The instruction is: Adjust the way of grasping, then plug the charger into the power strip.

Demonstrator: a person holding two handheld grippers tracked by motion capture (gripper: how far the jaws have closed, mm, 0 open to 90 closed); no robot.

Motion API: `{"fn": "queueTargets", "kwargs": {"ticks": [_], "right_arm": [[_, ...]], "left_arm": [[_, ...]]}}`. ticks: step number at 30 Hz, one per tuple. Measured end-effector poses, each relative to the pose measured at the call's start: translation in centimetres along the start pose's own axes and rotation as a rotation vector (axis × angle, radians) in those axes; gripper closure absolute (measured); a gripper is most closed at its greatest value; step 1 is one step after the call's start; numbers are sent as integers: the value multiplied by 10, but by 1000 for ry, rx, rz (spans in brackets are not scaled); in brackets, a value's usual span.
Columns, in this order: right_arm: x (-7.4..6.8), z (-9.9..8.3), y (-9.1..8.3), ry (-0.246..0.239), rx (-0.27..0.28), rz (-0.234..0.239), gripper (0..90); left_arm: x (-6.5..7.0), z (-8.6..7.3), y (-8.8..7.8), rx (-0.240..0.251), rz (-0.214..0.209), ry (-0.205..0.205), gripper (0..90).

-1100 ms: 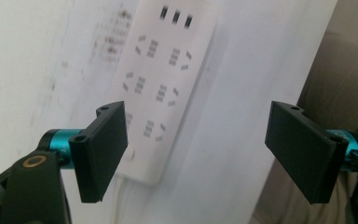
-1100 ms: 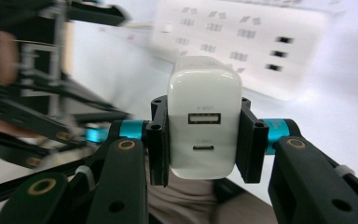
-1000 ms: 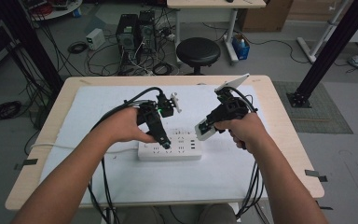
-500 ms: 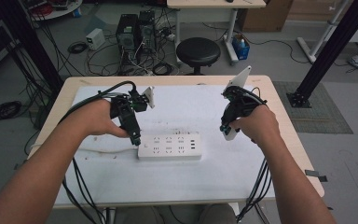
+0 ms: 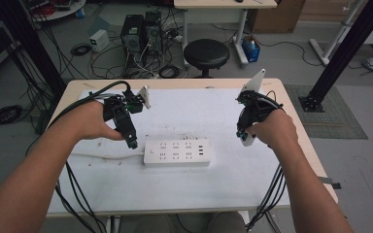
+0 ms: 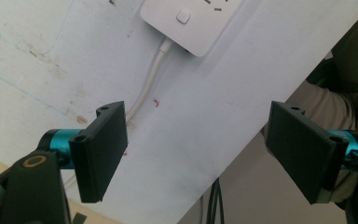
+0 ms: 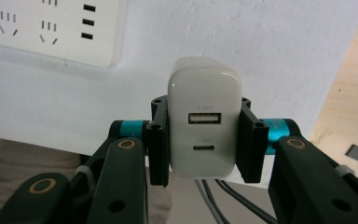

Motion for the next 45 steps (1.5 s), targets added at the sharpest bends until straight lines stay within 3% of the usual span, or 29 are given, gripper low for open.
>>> {"fn": "queueTargets", "kwargs": {"ticks": [11, 15, 16, 19, 20, 21, 26, 29, 34, 37, 41, 45], "right_arm": [[4, 3, 1, 0, 6, 8, 617], [4, 3, 1, -16, 11, 25, 618], [1, 4, 1, -54, 4, 41, 617], [0, 4, 0, -68, 4, 43, 618], [-2, 5, 0, -91, 5, 50, 618], [-6, 7, -2, -152, 16, 63, 618], [-17, 11, -5, -291, 15, 140, 617], [-25, 14, -5, -384, 20, 150, 618], [-36, 16, -8, -581, 37, 183, 618], [-45, 19, -12, -656, 57, 207, 618], [-59, 21, -13, -803, 44, 231, 618], [-76, 24, -12, -950, 47, 225, 618]], "left_arm": [[-8, -5, -4, 7, 5, -3, 210], [-8, -6, -4, 12, 3, -7, 210], [-7, -7, -4, 17, 0, -5, 210], [-8, -9, -5, 7, -5, 14, 210], [-7, -10, -5, 10, -7, 17, 210], [-7, -11, -5, 16, -11, 18, 210], [-7, -13, -7, 26, -16, 28, 210], [-7, -15, -7, 24, -24, 36, 210], [-5, -16, -6, 24, -30, 45, 210], [-4, -16, -5, 28, -34, 43, 210], [-4, -16, -5, 28, -41, 52, 210], [-5, -18, -6, 29, -33, 56, 210]]}}
Point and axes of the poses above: each handheld gripper's, and its own axes: y roughly forward along the jaws, z roughly out of its top, x roughly to its right, the point moved 6 cm from there along y, roughly forward along the jaws, and after that the axes turned 15 degrees about x, right-handed, at the moved point
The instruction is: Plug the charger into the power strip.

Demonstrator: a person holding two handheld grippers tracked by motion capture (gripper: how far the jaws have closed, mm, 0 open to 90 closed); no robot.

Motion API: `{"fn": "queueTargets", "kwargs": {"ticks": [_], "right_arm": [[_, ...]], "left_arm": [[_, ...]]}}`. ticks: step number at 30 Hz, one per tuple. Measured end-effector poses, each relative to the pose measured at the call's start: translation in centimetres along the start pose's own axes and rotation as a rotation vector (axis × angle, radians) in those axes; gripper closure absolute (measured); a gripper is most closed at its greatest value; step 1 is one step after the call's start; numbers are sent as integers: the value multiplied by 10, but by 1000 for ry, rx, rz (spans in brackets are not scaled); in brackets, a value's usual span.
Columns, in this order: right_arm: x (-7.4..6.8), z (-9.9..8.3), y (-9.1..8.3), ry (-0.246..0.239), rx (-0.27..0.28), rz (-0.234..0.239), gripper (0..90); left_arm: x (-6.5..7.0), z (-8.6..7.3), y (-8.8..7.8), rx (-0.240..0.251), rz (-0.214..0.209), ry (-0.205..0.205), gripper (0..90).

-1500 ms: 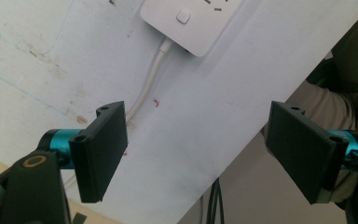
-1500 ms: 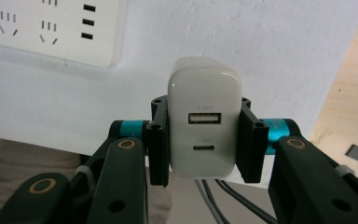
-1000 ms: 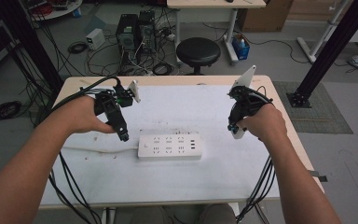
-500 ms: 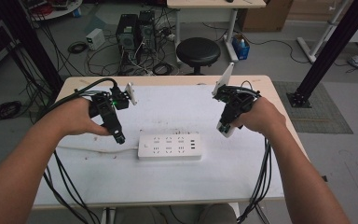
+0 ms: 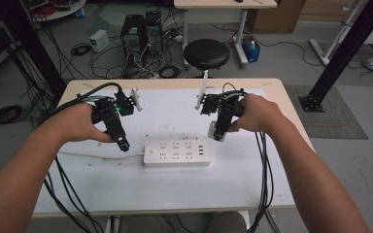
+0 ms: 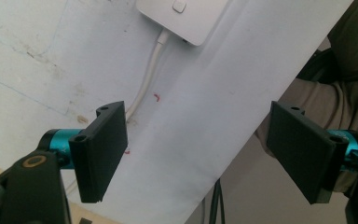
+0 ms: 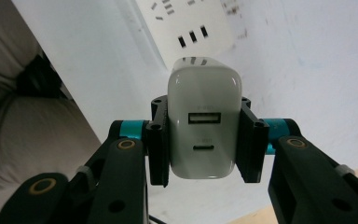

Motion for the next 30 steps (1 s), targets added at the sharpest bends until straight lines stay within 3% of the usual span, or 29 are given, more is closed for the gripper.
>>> {"fn": "queueTargets", "kwargs": {"ticks": [4, 15, 20, 21, 24, 25, 30], "right_arm": [[-4, 12, 8, -83, -11, 16, 618], [-2, 37, 48, -176, -17, 58, 619], [-3, 43, 60, -177, -22, 71, 619], [-1, 48, 72, -207, -17, 82, 619], [-1, 50, 79, -198, -28, 84, 619], [0, 53, 91, -206, -30, 94, 619], [2, 56, 106, -236, -32, 105, 619]], "left_arm": [[1, -1, -1, -7, 0, 15, 210], [10, 1, -3, -11, 4, 50, 210], [10, -1, -3, -13, 7, 53, 210], [9, -1, -4, -18, 6, 57, 210], [9, -2, -3, -18, 6, 56, 210], [9, -2, -2, -23, 6, 61, 210], [9, -3, 0, -31, 3, 66, 210]]}}
Point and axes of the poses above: each handheld gripper's, and its own axes: y roughly forward along the jaws, z roughly out of its top, x roughly to its right, the point moved 6 cm from there along y, roughly forward along the jaws, and after that the axes turned 15 degrees about x, right-handed, at the moved point
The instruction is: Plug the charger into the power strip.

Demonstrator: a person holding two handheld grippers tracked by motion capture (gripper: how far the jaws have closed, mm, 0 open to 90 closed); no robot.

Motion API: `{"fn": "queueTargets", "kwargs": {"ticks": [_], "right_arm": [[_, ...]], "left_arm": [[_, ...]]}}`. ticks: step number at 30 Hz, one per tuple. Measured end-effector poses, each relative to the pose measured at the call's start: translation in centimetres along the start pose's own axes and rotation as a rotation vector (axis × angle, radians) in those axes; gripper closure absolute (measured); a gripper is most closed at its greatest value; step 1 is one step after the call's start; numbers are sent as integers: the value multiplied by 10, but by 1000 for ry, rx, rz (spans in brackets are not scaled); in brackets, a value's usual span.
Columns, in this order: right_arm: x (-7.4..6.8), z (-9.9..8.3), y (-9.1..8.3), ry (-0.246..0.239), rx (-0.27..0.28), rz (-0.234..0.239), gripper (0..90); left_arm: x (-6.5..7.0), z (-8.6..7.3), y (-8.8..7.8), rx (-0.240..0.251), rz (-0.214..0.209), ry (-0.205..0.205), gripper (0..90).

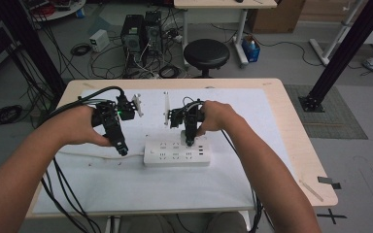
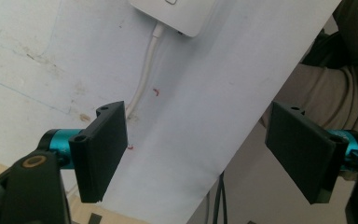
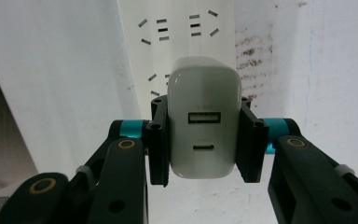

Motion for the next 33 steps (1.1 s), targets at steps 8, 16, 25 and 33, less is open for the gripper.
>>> {"fn": "queueTargets", "kwargs": {"ticks": [8, 16, 25, 33], "right_arm": [[5, -4, 15, -12, -3, 31, 619], [8, -8, 19, -16, -15, 37, 620], [11, -8, 24, -26, -6, 47, 620], [12, -10, 27, -52, -17, 48, 620]], "left_arm": [[-1, -3, 2, 1, -6, -1, 210], [-2, -4, 6, -11, -16, 2, 210], [-5, -4, 7, -11, -20, 0, 210], [-6, -5, 9, -16, -20, -4, 210]]}}
Point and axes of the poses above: each handheld gripper's, and its own axes: y roughly forward along the jaws, z roughly out of its top, x roughly to its right, the point moved 6 cm from there along y, roughly forward along the jaws, and after that the axes turned 15 degrees about x, right-handed, at the moved point
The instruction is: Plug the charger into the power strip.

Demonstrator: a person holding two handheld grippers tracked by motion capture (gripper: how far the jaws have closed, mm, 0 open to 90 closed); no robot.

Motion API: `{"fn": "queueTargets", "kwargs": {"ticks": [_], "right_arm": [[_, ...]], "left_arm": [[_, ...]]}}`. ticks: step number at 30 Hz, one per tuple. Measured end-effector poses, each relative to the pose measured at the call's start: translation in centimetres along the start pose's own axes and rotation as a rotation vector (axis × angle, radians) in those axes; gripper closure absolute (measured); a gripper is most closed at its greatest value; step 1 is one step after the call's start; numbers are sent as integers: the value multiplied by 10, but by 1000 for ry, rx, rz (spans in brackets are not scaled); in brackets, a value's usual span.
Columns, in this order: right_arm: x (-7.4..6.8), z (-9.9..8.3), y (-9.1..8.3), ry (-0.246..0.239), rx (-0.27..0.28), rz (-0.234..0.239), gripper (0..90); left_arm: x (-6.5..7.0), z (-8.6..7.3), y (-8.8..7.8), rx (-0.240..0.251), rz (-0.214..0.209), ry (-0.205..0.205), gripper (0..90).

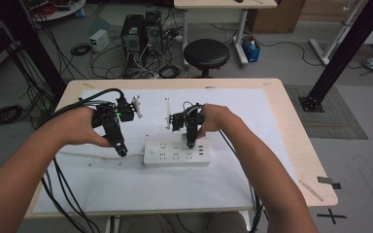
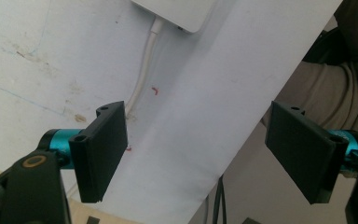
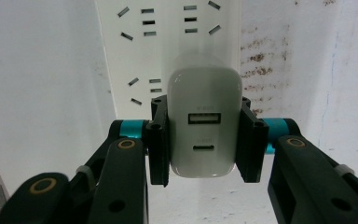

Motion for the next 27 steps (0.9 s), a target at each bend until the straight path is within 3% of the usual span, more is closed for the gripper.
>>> {"fn": "queueTargets", "kwargs": {"ticks": [1, 12, 15, 18, 21, 23, 27], "right_arm": [[-2, 1, 0, 18, -6, -6, 621], [-2, 3, 1, 8, -19, -11, 622], [-2, 3, 2, -13, -26, -13, 623], [-3, 4, 2, -2, -32, -21, 623], [-3, 4, 2, -33, -36, -24, 624], [-6, 5, 3, -12, -43, -33, 624], [-6, 4, 3, -29, -41, -35, 624]], "left_arm": [[0, 0, 0, -5, -4, 7, 210], [0, 2, 2, 7, -6, 0, 210], [0, 2, 3, 7, -6, -1, 210], [0, 3, 3, 3, -11, 4, 210], [-1, 3, 4, 5, -10, 0, 210], [-1, 2, 4, 3, -10, -3, 210], [-1, 3, 3, 2, -13, 0, 210]]}}
Point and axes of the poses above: each handheld gripper's, and its own axes: y roughly forward along the jaws, z roughly out of its top, x roughly to its right, the point moved 6 cm from there along y, roughly forward along the jaws, and after that the axes turned 15 degrees about x, right-handed, at the moved point
